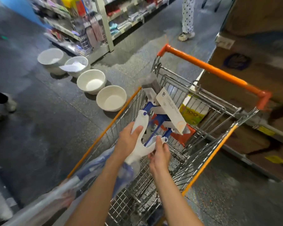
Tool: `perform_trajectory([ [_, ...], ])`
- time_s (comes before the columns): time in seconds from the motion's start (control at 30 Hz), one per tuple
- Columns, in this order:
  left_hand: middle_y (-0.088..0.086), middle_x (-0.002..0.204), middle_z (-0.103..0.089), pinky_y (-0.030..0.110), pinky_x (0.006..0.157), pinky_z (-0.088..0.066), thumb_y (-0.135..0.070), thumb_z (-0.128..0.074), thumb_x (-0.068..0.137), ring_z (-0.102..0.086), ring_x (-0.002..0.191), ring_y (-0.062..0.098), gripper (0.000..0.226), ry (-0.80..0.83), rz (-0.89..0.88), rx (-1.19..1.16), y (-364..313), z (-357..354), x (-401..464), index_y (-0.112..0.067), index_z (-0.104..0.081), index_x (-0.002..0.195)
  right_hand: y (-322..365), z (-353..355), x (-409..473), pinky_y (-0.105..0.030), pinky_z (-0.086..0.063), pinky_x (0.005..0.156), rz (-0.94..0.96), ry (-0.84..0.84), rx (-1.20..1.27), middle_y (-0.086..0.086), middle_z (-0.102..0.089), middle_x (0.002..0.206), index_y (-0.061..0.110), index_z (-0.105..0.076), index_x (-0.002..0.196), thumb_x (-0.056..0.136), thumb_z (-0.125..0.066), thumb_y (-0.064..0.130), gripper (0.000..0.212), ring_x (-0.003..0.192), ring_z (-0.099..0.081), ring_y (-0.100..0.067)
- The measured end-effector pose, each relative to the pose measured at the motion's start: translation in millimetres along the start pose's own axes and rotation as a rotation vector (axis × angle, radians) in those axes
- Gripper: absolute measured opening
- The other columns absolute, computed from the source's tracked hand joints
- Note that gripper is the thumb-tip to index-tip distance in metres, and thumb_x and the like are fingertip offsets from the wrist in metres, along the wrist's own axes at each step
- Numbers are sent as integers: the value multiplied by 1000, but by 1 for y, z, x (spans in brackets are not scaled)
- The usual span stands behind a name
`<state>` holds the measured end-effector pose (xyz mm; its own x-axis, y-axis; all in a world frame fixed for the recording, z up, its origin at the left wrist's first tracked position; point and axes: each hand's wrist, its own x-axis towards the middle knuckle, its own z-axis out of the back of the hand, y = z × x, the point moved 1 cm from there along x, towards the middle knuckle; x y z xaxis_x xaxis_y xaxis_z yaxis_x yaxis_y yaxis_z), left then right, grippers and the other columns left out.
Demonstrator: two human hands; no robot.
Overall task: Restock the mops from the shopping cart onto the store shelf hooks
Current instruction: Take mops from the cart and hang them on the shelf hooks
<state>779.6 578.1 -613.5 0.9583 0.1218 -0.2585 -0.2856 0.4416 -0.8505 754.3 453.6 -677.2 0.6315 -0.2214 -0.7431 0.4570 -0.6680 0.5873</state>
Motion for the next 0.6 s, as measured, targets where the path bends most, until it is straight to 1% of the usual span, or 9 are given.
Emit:
perform_trajectory([
  [0.07, -1, 92, -66, 20, 71, -45, -36, -52, 104, -62, 86, 15, 18, -11, 3, -25, -13, 16, -13, -19, -60, 104, 6, -6, -21, -36, -57, 67, 36, 25, -20, -4, -75, 95, 13, -66, 114, 92, -70, 27, 26, 83, -70, -22],
  [0.13, 0, 104, -70, 33, 85, -51, -39, -51, 104, -66, 99, 18, 25, -21, -4, -71, -22, 31, -27, -21, -63, 115, 12, -11, -44, -34, -56, 66, 76, 44, -49, 0, -75, 93, 19, -66, 109, 92, -71, 26, 19, 79, -70, -17],
  [0.23, 3, 119, -70, 41, 96, -51, -42, -52, 103, -65, 112, 22, 37, -56, -31, -147, -36, 53, -53, -20, -59, 132, 17, -17, -76, -35, -56, 70, 136, 102, -79, -3, -76, 103, 23, -66, 109, 92, -70, 23, 17, 85, -71, -18],
  [0.3, 4, 123, -68, 44, 99, -50, -54, -51, 99, -63, 117, 25, 51, -104, -38, -172, -41, 66, -67, -19, -56, 136, 20, -19, -97, -33, -56, 70, 178, 163, -109, -7, -74, 111, 20, -64, 116, 94, -68, 17, 22, 90, -71, -19],
  [0.33, 1, 121, -68, 41, 98, -50, -53, -50, 100, -62, 118, 24, 51, -117, -42, -177, -42, 72, -74, -18, -55, 137, 22, -20, -107, -33, -56, 71, 198, 205, -113, -9, -73, 114, 17, -61, 120, 95, -66, 14, 26, 92, -70, -19],
  [0.4, -2, 110, -66, 34, 89, -48, -38, -48, 105, -62, 113, 25, 37, -151, -51, -182, -49, 84, -87, -14, -56, 132, 23, -22, -124, -38, -57, 75, 223, 297, -109, -13, -70, 120, 17, -55, 131, 97, -63, 9, 36, 97, -69, -23],
  [0.47, 2, 108, -65, 34, 86, -45, -31, -45, 106, -62, 111, 28, 29, -184, -60, -192, -52, 96, -99, -15, -56, 128, 24, -25, -140, -44, -58, 78, 256, 353, -127, -11, -69, 121, 23, -50, 139, 97, -62, 8, 47, 101, -69, -26],
  [0.53, 2, 116, -63, 33, 88, -44, -34, -44, 106, -61, 113, 25, 31, -216, -85, -191, -54, 107, -113, -20, -53, 133, 24, -30, -154, -45, -58, 78, 285, 376, -135, -8, -69, 121, 32, -41, 148, 95, -64, 6, 63, 104, -69, -27],
  [0.6, -2, 135, -59, 34, 99, -44, -42, -43, 106, -57, 122, 17, 44, -232, -136, -220, -56, 118, -127, -27, -43, 147, 25, -36, -167, -44, -58, 75, 302, 387, -153, -7, -70, 120, 33, -34, 152, 95, -65, 6, 71, 100, -70, -25],
])
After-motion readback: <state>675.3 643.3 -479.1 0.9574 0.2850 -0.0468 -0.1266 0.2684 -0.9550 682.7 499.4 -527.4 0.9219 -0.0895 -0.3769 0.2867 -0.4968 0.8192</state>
